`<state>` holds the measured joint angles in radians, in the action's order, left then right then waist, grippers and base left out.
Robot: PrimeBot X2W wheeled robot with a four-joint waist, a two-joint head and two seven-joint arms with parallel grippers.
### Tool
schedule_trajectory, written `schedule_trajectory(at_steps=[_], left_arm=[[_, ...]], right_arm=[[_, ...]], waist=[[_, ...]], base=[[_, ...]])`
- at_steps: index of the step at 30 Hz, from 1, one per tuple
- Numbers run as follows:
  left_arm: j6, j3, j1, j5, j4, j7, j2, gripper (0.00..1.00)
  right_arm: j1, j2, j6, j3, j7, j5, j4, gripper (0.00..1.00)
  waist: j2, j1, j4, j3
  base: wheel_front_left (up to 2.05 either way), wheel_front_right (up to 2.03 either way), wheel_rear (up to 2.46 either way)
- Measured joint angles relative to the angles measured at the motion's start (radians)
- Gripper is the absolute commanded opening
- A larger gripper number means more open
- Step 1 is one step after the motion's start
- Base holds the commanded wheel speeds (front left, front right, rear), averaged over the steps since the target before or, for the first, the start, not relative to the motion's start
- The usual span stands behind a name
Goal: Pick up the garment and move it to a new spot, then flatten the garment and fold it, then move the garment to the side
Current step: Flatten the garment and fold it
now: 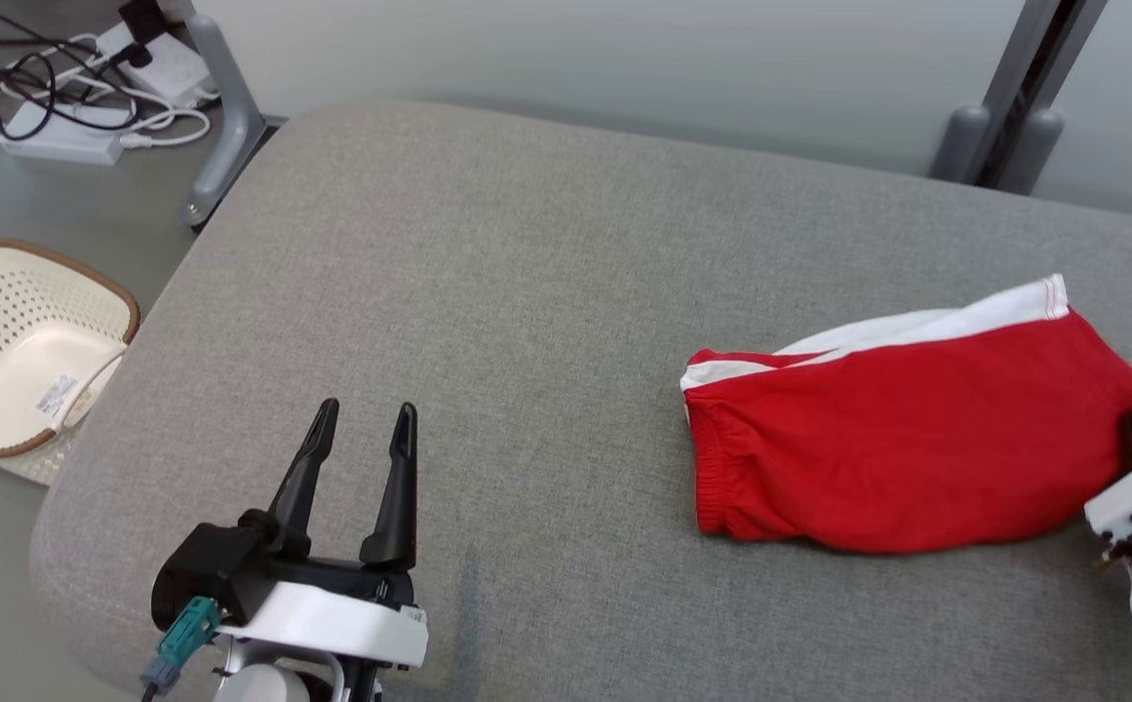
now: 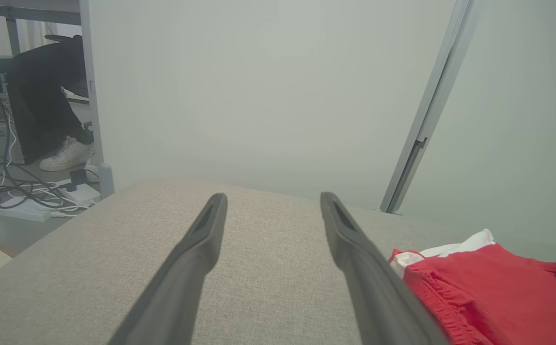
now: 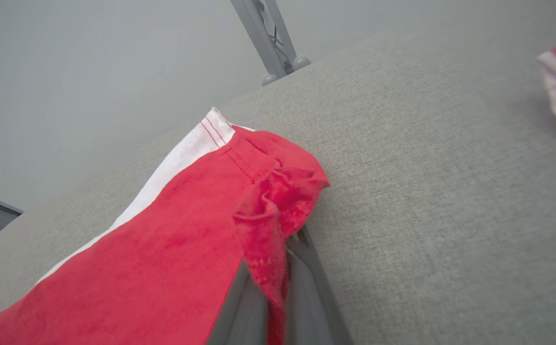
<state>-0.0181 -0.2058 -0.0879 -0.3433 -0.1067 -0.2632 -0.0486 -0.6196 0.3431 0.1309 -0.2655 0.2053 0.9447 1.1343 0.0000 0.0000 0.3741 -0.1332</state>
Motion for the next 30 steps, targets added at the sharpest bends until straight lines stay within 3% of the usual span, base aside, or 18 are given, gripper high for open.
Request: schedule_trajectory(at_steps=[7,15,21,30], left_arm=[[-0.008,0.017,0.036,0.008,-0.005,0.0,0.0,1.0],[-0.016,0.017,0.052,0.009,-0.006,0.0,0.0,1.0],[-0.018,0.016,0.052,0.016,-0.009,0.0,0.0,1.0],[-0.022,0.029,0.065,0.019,-0.015,0.0,0.0,1.0]], right_arm=[[0.057,-0.037,0.0,0.003,0.036,-0.014,0.078,0.0],[0.05,-0.058,0.0,0.016,0.052,-0.031,0.064,0.0],[0.03,-0.077,0.0,0.035,0.056,-0.08,-0.079,0.0],[0.104,-0.166,0.0,0.012,0.057,-0.142,-0.33,0.0]], waist=[[0.0,0.0,-0.026,0.064],[0.0,0.0,-0.052,0.086],[0.0,0.0,-0.047,0.095],[0.0,0.0,-0.024,0.116]], base=[[0.0,0.0,0.0],[0.0,0.0,0.0],[0.0,0.0,0.0],[0.0,0.0,0.0]])
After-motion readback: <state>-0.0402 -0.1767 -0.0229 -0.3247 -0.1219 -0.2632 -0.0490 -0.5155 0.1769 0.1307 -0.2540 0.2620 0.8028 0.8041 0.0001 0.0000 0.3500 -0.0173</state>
